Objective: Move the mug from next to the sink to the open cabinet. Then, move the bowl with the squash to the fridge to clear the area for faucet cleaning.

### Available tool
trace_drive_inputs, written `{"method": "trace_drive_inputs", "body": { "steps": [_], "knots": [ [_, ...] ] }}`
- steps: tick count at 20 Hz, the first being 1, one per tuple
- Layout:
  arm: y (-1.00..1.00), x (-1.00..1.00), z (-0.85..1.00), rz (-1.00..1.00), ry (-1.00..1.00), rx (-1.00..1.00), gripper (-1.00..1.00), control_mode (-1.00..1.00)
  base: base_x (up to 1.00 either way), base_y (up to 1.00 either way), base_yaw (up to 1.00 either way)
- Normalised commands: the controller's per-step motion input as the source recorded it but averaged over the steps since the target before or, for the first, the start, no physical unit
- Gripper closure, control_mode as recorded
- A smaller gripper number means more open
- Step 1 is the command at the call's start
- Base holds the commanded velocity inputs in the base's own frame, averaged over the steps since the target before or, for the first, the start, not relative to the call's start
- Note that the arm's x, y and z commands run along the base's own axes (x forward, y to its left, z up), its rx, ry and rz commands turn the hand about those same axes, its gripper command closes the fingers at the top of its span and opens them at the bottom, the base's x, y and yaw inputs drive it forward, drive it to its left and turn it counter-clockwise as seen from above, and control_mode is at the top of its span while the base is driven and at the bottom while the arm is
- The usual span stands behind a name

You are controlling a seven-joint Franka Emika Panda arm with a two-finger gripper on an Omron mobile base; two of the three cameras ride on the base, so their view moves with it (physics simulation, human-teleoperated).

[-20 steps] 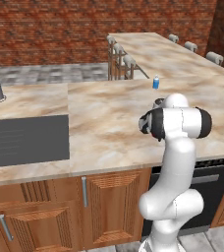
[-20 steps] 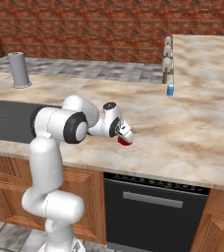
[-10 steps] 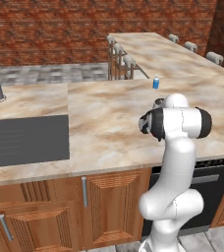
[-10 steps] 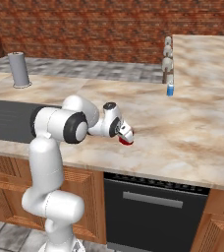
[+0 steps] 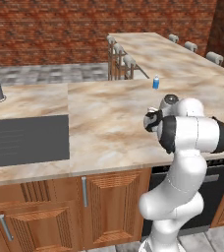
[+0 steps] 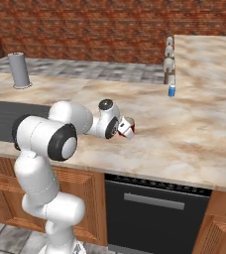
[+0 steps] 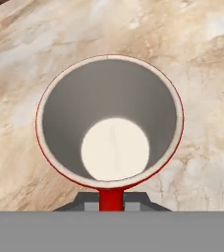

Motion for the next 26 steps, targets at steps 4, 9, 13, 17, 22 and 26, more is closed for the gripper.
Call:
{"method": "trace_drive_inputs", "body": {
  "steps": [4, 9, 13, 17, 22, 26],
  "knots": [
    [0.05, -0.65, 1.0, 0.0, -0.29, 0.0, 1.0, -1.0, 0.0, 0.0, 0.0],
    [0.02, -0.81, 1.0, 0.0, -0.15, 0.0, 1.0, -1.0, 0.0, 0.0, 0.0],
    [0.15, -0.72, 1.0, 0.0, -0.02, -0.01, 1.0, -1.0, 0.0, 0.0, 0.0],
    [0.21, -0.89, 1.0, 0.01, 0.0, -0.02, 1.0, -1.0, 0.0, 0.0, 0.0],
    [0.29, -1.0, 0.93, 0.17, 0.03, -0.04, 1.0, -1.0, 0.0, 0.0, 0.0],
    [0.0, 0.0, 0.0, 0.0, 0.0, 0.0, 1.0, 1.0, -0.79, 0.19, 0.58]
  ]
}}
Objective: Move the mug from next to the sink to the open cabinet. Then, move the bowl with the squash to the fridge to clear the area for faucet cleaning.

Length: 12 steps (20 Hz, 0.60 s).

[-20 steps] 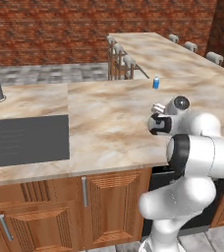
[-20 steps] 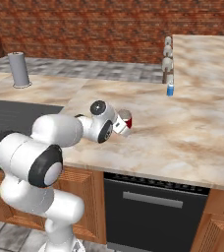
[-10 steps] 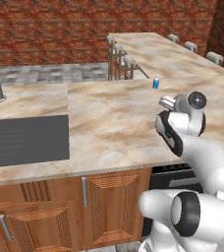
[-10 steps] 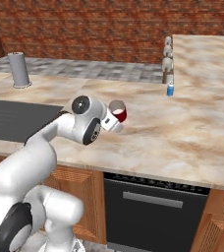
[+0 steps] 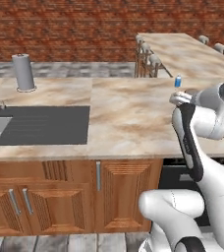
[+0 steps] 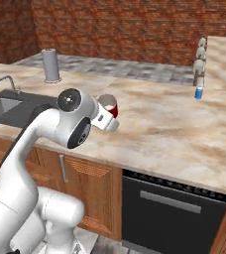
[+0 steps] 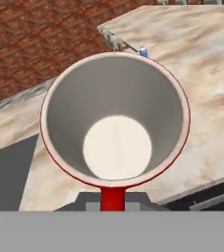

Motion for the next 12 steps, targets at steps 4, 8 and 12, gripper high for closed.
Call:
{"method": "trace_drive_inputs", "body": {
  "steps": [4, 8, 12],
  "knots": [
    [0.0, 0.0, 0.0, 0.0, 0.0, 0.0, 1.0, 1.0, -0.35, 0.0, 0.77],
    [0.0, 0.0, 0.0, 0.0, 0.0, 0.0, 1.0, 1.0, -0.04, 0.0, 0.9],
    [0.0, 0.0, 0.0, 0.0, 0.0, 0.0, 1.0, 1.0, 0.0, 0.0, 0.95]
  ]
}}
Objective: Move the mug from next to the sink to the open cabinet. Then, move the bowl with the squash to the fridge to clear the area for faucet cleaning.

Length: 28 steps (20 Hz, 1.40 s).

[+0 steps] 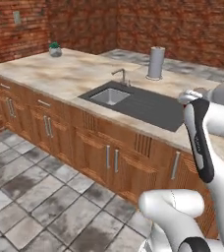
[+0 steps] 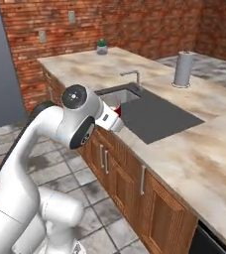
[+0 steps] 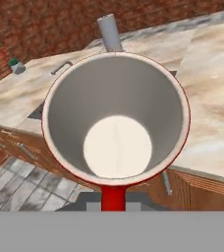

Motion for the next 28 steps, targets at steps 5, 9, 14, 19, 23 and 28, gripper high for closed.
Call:
{"method": "trace_drive_inputs", "body": {
  "steps": [5, 9, 14, 19, 23, 28],
  "knots": [
    [0.0, 0.0, 0.0, 0.0, 0.0, 0.0, 1.0, 1.0, 0.0, 0.0, 1.0],
    [0.0, 0.0, 0.0, 0.0, 0.0, 0.0, 1.0, 1.0, -0.05, 0.01, 0.98],
    [0.0, 0.0, 0.0, 0.0, 0.0, 0.0, 1.0, 1.0, -0.1, 0.05, 0.95],
    [0.0, 0.0, 0.0, 0.0, 0.0, 0.0, 1.0, 1.0, 0.0, 0.0, 0.84],
    [0.0, 0.0, 0.0, 0.0, 0.0, 0.0, 1.0, 1.0, 0.18, -0.09, 0.4],
    [0.0, 0.0, 0.0, 0.0, 0.0, 0.0, 1.0, 1.0, 0.96, -0.02, 0.0]
  ]
}}
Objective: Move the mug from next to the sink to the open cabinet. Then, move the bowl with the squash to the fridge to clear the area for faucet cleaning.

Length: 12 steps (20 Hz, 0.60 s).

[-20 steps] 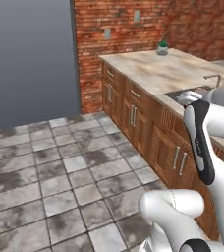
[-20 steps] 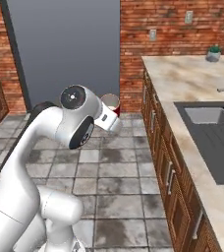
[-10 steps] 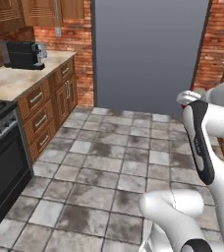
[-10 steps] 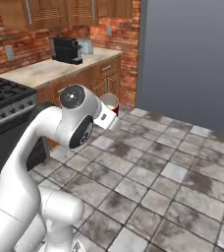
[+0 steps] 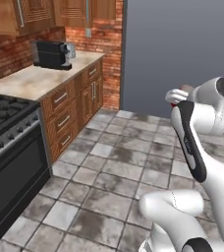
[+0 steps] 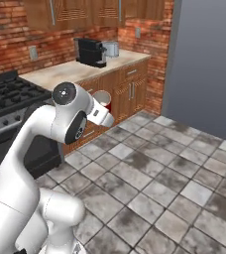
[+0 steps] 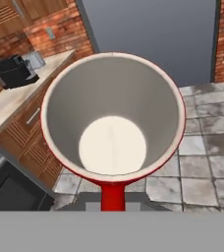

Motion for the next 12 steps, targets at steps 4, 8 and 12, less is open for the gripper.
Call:
{"method": "trace_drive_inputs", "body": {
  "steps": [4, 8, 12],
  "knots": [
    [0.0, 0.0, 0.0, 0.0, 0.0, 0.0, 1.0, 1.0, 1.0, 0.0, 0.0],
    [0.0, 0.0, 0.0, 0.0, 0.0, 0.0, 1.0, 1.0, 1.0, 0.0, 0.0],
    [0.0, 0.0, 0.0, 0.0, 0.0, 0.0, 1.0, 1.0, 1.0, 0.0, 0.0]
  ]
}}
